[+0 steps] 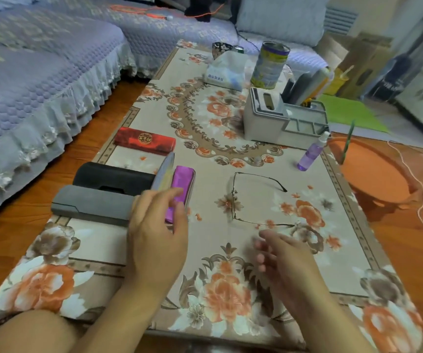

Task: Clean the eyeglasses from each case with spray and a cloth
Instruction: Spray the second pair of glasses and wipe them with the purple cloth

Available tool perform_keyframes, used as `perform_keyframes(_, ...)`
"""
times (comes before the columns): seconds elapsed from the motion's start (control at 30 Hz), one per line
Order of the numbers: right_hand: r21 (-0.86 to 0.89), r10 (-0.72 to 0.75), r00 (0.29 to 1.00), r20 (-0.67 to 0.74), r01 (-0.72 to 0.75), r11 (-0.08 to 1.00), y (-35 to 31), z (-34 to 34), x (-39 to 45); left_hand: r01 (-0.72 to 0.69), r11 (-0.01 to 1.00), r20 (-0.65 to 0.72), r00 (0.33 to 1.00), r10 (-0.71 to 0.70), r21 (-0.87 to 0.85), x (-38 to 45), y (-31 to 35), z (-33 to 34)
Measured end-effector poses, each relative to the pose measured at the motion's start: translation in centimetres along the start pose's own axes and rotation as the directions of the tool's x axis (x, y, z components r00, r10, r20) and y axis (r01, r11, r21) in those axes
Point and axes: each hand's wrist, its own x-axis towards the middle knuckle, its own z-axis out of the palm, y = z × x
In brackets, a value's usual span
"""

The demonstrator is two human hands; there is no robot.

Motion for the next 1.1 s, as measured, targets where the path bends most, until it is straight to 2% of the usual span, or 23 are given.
perform_keyframes(0.03,0.073,0.029,0.999,0.021,-0.03,0.997,0.1,0.7,0.3,0.084,0.994,0.099,0.992,-0.077,-0.073,0.9,1.2,0.9)
perform_keyframes(0.07,0.148,0.042,0.999,0.017,-0.044,0.988,0.2,1.2,0.8,0.203,0.975,0.231,0.956,-0.179,-0.086,2.0,2.2,2.4)
perform_keyframes(0.13,0.26,0.065,0.998,-0.011,-0.059,0.964,0.3,2.0,1.8,0.359,0.933,0.455,0.827,-0.331,0.028,4.6,3.0,6.2)
perform_keyframes(0.17,0.287,0.078,0.997,-0.026,-0.067,0.956,0.3,2.2,2.3,0.4,0.912,0.503,0.772,-0.388,0.088,6.0,3.1,8.0)
perform_keyframes(0.3,0.287,0.102,0.993,-0.065,-0.079,0.955,0.5,2.3,3.9,0.508,0.813,0.566,0.596,-0.57,0.285,8.4,2.8,12.5)
perform_keyframes(0.47,0.156,0.033,0.994,-0.102,-0.016,0.988,-0.2,2.8,5.4,0.763,0.623,0.626,0.403,-0.668,0.174,7.7,1.2,14.1)
perform_keyframes(0.53,-0.025,-0.069,0.993,-0.096,0.067,0.997,-0.5,2.7,5.8,0.835,0.535,0.671,0.325,-0.666,0.126,7.2,1.2,13.5)
perform_keyframes(0.6,-0.359,-0.266,0.964,-0.03,0.238,0.903,-1.2,2.0,5.3,0.882,0.47,0.715,0.314,-0.625,0.024,5.8,1.7,12.1)
perform_keyframes(0.63,-0.486,-0.363,0.931,0.041,0.336,0.807,-1.5,1.6,4.6,0.897,0.436,0.726,0.345,-0.595,-0.069,4.9,2.0,11.0)
perform_keyframes(0.7,-0.601,-0.484,0.854,0.189,0.491,0.631,-2.0,0.9,2.4,0.908,0.336,0.733,0.404,-0.547,-0.25,2.6,2.7,8.9)
perform_keyframes(0.73,-0.591,-0.506,0.826,0.248,0.543,0.597,-2.1,0.7,1.3,0.912,0.26,0.739,0.409,-0.535,-0.316,1.3,3.0,7.9)
perform_keyframes(0.8,-0.507,-0.522,0.799,0.297,0.596,0.623,-2.1,-0.2,-0.7,0.915,0.061,0.777,0.372,-0.508,-0.398,-0.8,3.7,6.2)
perform_keyframes(0.83,-0.464,-0.532,0.801,0.274,0.595,0.656,-2.1,-0.8,-1.5,0.911,-0.047,0.805,0.338,-0.487,-0.41,-1.7,3.9,5.6)
perform_keyframes(0.9,-0.38,-0.545,0.825,0.151,0.557,0.738,-2.8,-2.4,-2.3,0.891,-0.223,0.855,0.269,-0.445,-0.396,-2.9,4.4,4.6)
perform_keyframes(0.93,-0.338,-0.535,0.84,0.093,0.532,0.777,-3.4,-3.0,-2.3,0.883,-0.265,0.866,0.251,-0.432,-0.387,-3.3,4.4,4.2)
perform_keyframes(1.0,-0.289,-0.508,0.86,0.056,0.501,0.816,-5.1,-3.6,-2.2,0.891,-0.263,0.878,0.244,-0.411,-0.371,-3.9,4.3,3.7)
perform_keyframes(1.1,-0.272,-0.503,0.837,0.217,0.546,0.792,-7.8,-3.2,-2.7,0.933,-0.122,0.887,0.273,-0.373,-0.339,-4.2,3.8,3.2)
